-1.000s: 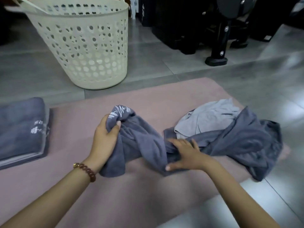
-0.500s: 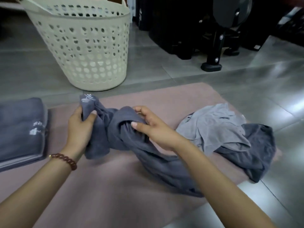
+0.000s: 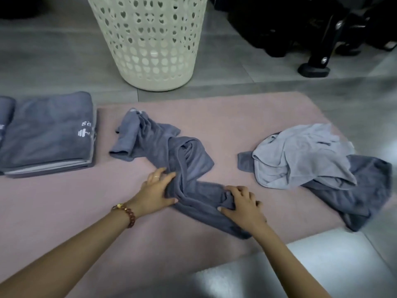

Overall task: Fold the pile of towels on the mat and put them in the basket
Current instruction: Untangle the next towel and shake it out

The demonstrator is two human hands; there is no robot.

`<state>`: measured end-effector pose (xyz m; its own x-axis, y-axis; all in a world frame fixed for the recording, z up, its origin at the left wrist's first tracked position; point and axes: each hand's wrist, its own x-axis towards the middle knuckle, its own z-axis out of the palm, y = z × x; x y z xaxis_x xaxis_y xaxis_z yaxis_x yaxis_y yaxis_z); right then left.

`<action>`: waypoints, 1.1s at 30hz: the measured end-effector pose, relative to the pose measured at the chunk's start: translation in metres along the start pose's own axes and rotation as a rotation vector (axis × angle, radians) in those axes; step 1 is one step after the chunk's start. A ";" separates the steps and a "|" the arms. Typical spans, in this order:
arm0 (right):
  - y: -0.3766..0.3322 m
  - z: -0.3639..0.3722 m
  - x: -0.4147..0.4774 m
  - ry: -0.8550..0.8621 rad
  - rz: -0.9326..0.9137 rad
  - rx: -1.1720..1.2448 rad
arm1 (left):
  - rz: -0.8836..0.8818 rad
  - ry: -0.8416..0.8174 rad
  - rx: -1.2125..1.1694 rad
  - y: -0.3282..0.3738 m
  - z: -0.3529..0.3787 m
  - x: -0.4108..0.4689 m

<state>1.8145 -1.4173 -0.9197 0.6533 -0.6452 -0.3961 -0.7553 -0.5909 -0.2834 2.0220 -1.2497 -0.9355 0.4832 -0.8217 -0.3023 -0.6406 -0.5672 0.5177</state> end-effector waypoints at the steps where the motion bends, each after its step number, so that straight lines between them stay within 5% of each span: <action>1: 0.007 0.004 -0.008 0.057 -0.002 0.058 | -0.002 0.010 0.012 -0.001 0.007 0.000; 4: 0.023 0.001 -0.013 0.070 -0.074 0.163 | 0.039 0.220 -0.117 -0.002 0.011 0.008; 10: 0.035 -0.023 -0.002 -0.203 -0.300 0.215 | 0.142 0.323 -0.415 0.008 -0.004 0.009; 13: 0.029 -0.028 0.001 -0.026 -0.339 0.362 | 0.003 0.442 -0.494 0.002 -0.011 0.017; 17: 0.013 -0.021 0.000 0.230 -0.201 0.692 | -0.124 0.448 -0.298 0.008 -0.012 0.013; 19: 0.005 -0.018 0.000 0.267 -0.165 0.843 | -0.012 0.417 -0.206 0.021 -0.009 0.005; 22: -0.005 -0.015 -0.001 0.295 -0.172 0.872 | 0.276 0.141 -0.070 0.043 -0.006 -0.001; 25: -0.013 -0.017 -0.004 0.314 -0.324 0.788 | 0.340 0.070 0.062 0.058 -0.001 0.003; 28: -0.024 -0.027 -0.007 0.294 -0.417 0.757 | 0.382 0.243 -0.093 0.073 -0.006 0.007; 33: -0.040 -0.048 -0.019 0.103 -0.517 0.936 | 0.430 0.090 -0.572 0.093 -0.035 0.006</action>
<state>1.8348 -1.4049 -0.8589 0.8730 -0.4870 0.0268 -0.0965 -0.2263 -0.9693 1.9861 -1.3054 -0.8615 0.3218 -0.9437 0.0773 -0.3841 -0.0555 0.9216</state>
